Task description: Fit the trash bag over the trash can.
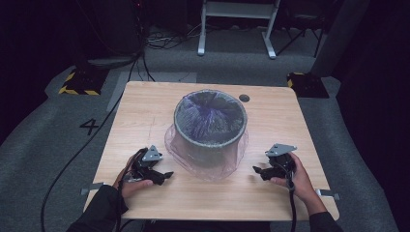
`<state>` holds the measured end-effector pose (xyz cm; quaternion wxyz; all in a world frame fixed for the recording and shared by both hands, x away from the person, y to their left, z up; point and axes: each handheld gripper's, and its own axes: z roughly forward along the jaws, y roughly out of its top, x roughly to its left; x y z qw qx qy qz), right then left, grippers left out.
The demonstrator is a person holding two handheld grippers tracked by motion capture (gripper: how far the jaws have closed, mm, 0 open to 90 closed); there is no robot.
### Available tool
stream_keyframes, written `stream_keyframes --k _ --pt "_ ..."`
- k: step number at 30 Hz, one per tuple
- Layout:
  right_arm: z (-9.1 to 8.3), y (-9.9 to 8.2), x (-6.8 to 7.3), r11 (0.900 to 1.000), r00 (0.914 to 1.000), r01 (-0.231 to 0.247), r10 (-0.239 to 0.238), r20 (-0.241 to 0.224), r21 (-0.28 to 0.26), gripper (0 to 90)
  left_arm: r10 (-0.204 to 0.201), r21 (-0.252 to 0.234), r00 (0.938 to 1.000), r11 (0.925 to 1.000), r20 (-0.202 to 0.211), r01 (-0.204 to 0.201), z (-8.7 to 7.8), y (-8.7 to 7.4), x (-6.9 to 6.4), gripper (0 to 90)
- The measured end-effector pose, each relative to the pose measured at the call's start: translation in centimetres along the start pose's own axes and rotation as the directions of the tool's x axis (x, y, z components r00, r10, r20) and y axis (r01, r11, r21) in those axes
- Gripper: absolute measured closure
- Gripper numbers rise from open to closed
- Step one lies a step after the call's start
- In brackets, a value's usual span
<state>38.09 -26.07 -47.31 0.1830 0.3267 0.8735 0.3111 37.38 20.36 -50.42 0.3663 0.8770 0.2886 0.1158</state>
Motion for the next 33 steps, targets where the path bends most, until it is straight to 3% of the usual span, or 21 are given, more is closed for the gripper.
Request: stream_keyframes --k 16,27,33 --pt "-0.2 -3.6 -0.8 0.9965 0.9967 -0.08 0.08 0.007 -0.021 21.0 0.0 0.0 1.0 1.0 0.0 0.0 0.0 0.0 0.0 13.3" --pt "-1.2 -6.1 -1.4 0.9839 0.9873 -0.158 0.159 -0.001 -0.084 16.4 -0.002 -0.001 1.0 1.0 -0.002 0.002 0.0 0.0 0.0 13.4" --pt "-1.8 -7.0 -1.6 0.9783 0.982 -0.184 0.187 0.025 -0.095 15.2 -0.001 -0.001 1.0 1.0 -0.001 0.001 0.0 0.0 0.0 13.4"
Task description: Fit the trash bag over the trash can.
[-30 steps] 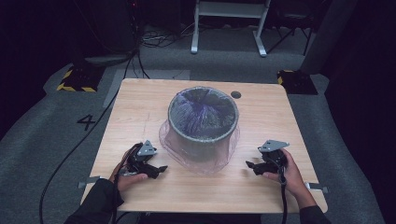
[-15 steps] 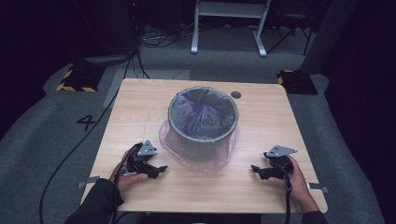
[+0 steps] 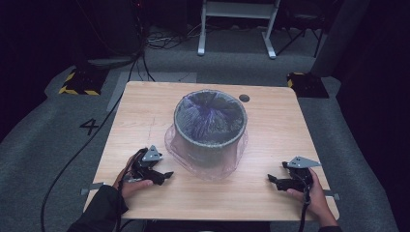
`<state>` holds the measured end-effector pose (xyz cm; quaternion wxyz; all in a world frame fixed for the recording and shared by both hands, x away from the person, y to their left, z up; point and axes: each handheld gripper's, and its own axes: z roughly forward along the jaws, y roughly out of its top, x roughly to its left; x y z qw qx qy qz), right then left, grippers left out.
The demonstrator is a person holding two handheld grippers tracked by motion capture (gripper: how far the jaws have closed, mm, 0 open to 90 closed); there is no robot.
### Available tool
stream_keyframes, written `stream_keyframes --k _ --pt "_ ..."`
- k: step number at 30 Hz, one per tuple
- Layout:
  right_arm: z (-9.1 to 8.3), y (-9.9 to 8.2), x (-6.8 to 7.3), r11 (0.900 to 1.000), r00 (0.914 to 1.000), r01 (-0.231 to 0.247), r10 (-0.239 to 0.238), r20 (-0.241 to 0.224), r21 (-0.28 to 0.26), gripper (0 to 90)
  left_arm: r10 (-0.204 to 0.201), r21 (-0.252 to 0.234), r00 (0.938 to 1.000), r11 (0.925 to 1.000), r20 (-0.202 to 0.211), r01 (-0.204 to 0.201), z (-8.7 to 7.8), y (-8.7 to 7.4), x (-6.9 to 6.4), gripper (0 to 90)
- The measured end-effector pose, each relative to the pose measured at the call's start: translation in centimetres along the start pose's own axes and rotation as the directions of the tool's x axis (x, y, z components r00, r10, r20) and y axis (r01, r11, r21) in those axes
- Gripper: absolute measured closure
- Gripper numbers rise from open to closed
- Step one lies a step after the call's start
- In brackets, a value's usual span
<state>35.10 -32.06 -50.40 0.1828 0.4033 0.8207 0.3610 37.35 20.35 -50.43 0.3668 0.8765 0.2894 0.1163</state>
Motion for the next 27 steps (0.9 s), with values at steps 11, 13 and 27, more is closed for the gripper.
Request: stream_keyframes --k 11,13,27 --pt "-1.4 -1.3 -1.3 0.9987 0.9976 -0.05 0.05 0.048 -0.001 15.2 -0.001 0.0 1.0 1.0 0.0 0.001 0.0 0.0 0.0 13.4" --pt "-1.5 -1.4 -1.3 0.9987 0.9975 -0.051 0.051 0.05 -0.002 15.1 0.0 0.001 1.0 1.0 0.001 0.0 0.0 0.0 0.0 13.4" --pt "-1.4 -1.3 -1.3 0.9987 0.9975 -0.051 0.051 0.049 0.0 14.8 0.003 0.001 1.0 1.0 0.005 -0.003 0.1 0.1 0.0 13.0"
